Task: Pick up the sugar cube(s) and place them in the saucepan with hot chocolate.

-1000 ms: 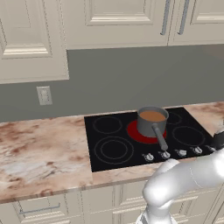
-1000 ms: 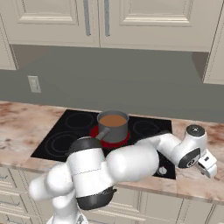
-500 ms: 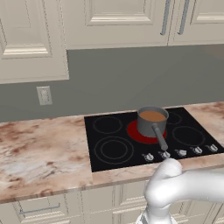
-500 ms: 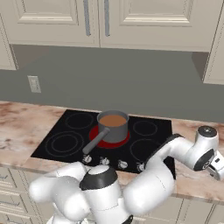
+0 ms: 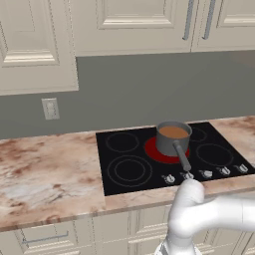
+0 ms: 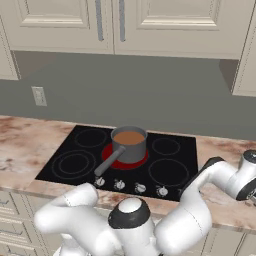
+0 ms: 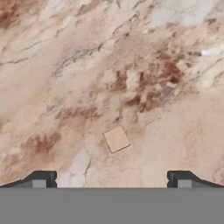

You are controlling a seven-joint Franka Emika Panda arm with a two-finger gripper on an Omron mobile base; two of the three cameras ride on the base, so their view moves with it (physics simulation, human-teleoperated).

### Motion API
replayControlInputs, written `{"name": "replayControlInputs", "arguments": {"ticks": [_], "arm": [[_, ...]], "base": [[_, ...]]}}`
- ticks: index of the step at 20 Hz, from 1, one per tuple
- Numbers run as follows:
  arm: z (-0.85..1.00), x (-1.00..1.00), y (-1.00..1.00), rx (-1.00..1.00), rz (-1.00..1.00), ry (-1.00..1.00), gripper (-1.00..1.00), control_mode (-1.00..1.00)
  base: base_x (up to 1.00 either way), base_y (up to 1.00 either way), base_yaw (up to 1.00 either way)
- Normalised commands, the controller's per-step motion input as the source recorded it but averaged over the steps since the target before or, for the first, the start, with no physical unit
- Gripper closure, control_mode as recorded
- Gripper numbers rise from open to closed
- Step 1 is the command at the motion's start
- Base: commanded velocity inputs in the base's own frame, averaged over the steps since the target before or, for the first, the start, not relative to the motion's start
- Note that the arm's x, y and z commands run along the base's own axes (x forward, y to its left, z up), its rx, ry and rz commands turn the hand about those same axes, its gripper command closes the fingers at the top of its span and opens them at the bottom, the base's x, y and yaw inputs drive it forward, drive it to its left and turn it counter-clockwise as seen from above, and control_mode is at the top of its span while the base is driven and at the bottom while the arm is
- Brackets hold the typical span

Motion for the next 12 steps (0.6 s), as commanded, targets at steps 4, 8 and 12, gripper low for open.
{"name": "replayControlInputs", "arguments": {"ticks": [4,8,12], "arm": [[0.00,0.14,-0.45,0.00,0.00,0.01,-1.00,-1.00],[-0.08,0.01,-0.22,0.00,0.00,0.05,-1.00,-1.00],[-0.28,0.00,0.00,0.02,0.01,0.09,-1.00,-1.00]], "base": [[0.00,0.00,0.00],[0.00,0.00,0.00],[0.00,0.00,0.00]]}}
